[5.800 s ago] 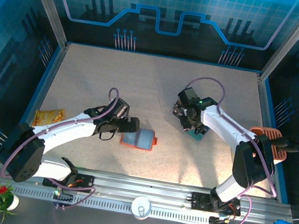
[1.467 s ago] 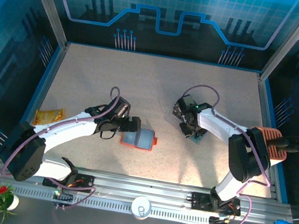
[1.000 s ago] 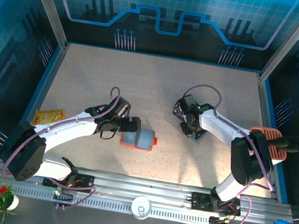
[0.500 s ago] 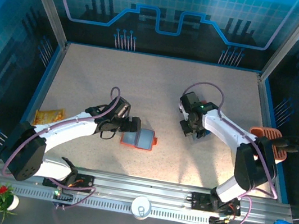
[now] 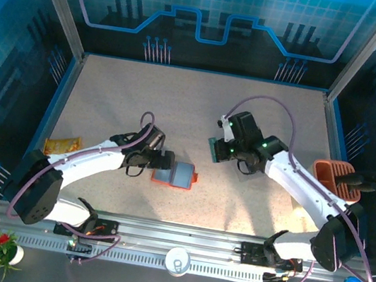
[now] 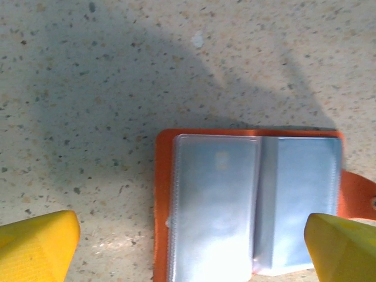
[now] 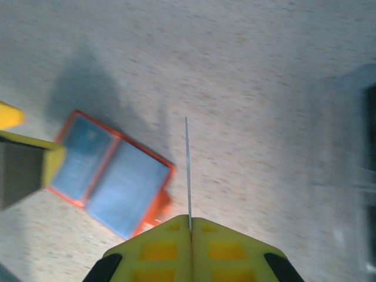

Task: Put the credit cards into the card holder

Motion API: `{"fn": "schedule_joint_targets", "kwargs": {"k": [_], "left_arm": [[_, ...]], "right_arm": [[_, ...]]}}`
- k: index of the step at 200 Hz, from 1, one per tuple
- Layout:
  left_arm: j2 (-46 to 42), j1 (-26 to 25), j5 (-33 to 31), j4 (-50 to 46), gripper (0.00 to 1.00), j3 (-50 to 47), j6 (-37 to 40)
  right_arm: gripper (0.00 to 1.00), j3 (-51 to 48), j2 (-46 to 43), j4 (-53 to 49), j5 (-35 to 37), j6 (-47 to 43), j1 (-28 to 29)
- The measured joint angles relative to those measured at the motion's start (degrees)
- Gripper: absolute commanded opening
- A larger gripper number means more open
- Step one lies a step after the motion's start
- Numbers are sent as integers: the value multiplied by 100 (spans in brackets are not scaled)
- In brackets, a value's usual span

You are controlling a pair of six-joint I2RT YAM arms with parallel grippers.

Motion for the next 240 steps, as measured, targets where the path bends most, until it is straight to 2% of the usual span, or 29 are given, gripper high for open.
{"fn": "schedule_joint_targets", "kwargs": {"k": [37,85,125,179,240], "left_arm": [[109,0,-260,-190,99,-20,13],[179,0,-529,-251,99,-238,2],[391,0,-656,-264,99,-326,0],[562,0,-752,-378,99,-326,-114],[570,0,-754,-382,99,-326,-173]], "right_arm": [[0,-1263,98,2048,-544,1416,332],[0,-2277,619,4354,-415,2675,758],[0,-2791,1078,5829,-162,3364,911],[0,-3165,1755,7178,44,3978,1099],[0,-3176,1871,7656,133,4120,1163]]}}
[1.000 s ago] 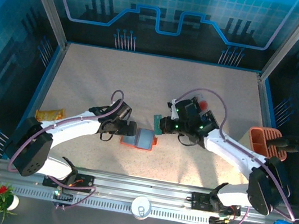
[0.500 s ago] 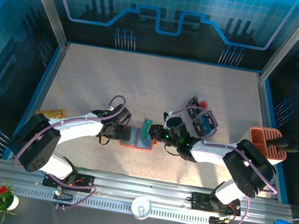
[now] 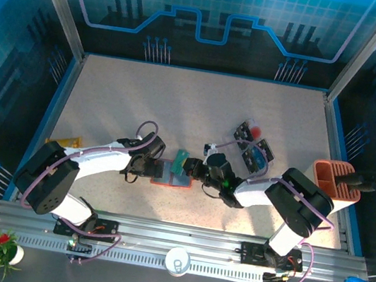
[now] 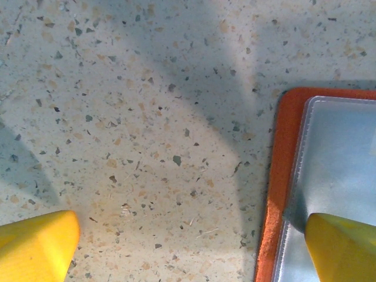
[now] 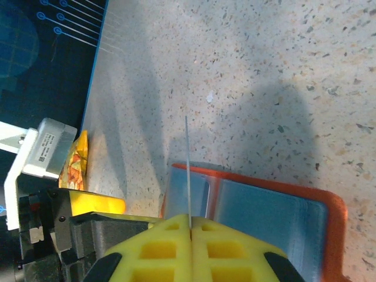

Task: Put the credit cards into the card holder

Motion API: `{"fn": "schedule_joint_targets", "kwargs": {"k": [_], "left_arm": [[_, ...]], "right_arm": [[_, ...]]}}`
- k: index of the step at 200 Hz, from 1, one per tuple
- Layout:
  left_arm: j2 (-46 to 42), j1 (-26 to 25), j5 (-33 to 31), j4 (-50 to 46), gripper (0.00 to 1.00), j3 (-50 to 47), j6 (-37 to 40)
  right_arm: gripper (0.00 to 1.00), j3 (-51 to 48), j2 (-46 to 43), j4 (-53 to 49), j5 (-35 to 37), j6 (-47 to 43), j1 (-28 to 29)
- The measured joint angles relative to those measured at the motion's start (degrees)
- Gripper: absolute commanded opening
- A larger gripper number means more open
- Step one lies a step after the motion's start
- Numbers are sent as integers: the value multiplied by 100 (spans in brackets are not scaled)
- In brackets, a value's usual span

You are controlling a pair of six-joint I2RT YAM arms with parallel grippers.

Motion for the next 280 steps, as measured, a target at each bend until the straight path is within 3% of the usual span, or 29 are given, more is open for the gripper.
{"fn": "schedule_joint_targets", "kwargs": {"k": [152,280], "left_arm": [[26,0,0,7,99,0,2],[26,0,0,7,99,0,2]], "right_arm": [[0,17,527,348,-37,240,31],[0,168,595,-13,-356,284,170]]}}
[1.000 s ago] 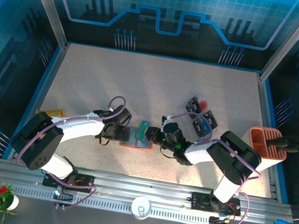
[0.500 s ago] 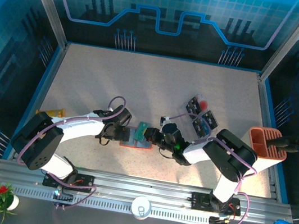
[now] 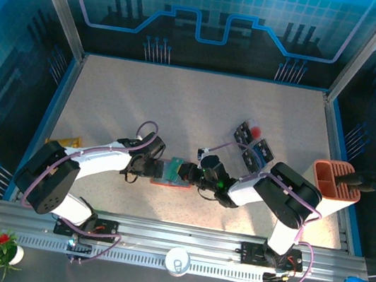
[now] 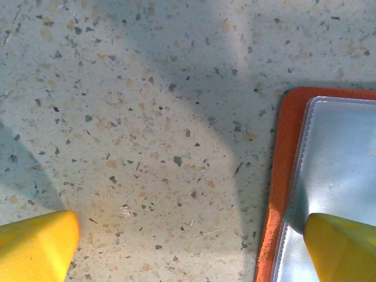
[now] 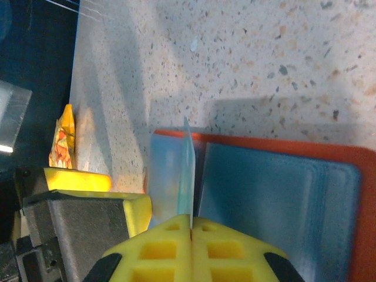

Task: Put the credit cards into the card holder

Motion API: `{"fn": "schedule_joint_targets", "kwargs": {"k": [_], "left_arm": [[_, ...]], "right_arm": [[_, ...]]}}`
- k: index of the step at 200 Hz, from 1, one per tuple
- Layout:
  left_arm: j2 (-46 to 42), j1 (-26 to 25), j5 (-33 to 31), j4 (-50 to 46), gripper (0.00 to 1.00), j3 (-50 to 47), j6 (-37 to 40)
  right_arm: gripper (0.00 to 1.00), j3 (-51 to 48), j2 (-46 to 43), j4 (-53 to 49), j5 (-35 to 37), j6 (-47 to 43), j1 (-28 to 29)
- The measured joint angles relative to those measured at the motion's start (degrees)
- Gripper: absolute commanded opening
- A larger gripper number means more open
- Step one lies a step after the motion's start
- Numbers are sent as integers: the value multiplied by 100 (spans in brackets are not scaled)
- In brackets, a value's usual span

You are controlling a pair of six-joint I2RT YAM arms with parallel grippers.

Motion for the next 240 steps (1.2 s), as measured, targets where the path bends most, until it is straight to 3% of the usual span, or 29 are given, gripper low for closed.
{"fn": "schedule_joint_targets", "kwargs": {"k": [240], "left_arm": [[0,0,0,0,99,0,0]], "right_arm": [[0,824,22,-1709,-186,70,140]]}}
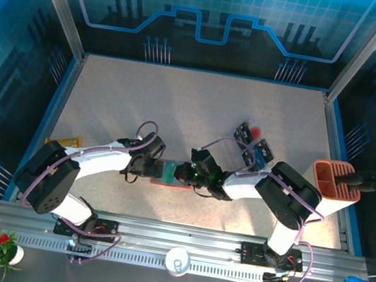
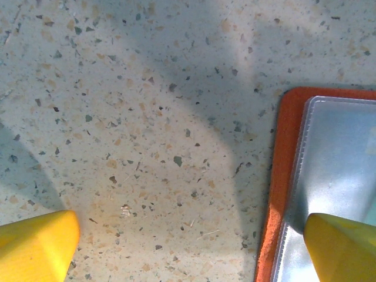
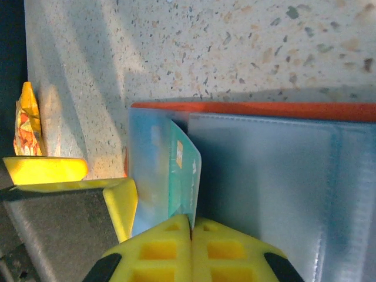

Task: Put the credit cards into the card holder

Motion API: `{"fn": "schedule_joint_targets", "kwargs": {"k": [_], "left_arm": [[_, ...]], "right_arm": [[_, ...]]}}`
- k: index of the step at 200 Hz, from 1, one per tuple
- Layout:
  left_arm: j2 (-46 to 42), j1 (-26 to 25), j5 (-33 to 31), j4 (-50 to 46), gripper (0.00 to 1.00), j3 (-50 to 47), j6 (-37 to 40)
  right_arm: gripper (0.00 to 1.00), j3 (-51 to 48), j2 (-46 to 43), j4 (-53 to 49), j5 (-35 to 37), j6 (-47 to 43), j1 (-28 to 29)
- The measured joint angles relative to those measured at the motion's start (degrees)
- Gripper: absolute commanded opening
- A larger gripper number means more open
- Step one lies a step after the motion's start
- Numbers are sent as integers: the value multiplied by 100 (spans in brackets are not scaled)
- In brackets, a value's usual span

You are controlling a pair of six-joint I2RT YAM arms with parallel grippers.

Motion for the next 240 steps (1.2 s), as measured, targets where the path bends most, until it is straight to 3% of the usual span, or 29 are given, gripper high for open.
{"fn": "schedule_joint_targets", "kwargs": {"k": [31,61,89,113,163,240], "left_arm": [[0,2,-4,-11,99,0,0],[-55,0,7,-61,99,2,-4],[-293,7,28,-212,99,85,-98],[-527,98,70,-243,99,216,-271],[-605,282,59,-341,99,221,-608],[-315,450,20,-372,99,-15,-850]], "right_arm": [[0,254,197,-92,-155,-87,0],[25,424,188,-417,-247,-372,-7],[33,553,-105,-1143,-310,-800,-35],[31,737,-439,-1899,-267,-1209,-55],[10,1414,-568,-2771,-175,-1882,-55],[2,2022,201,-3314,-170,-2315,0]]}}
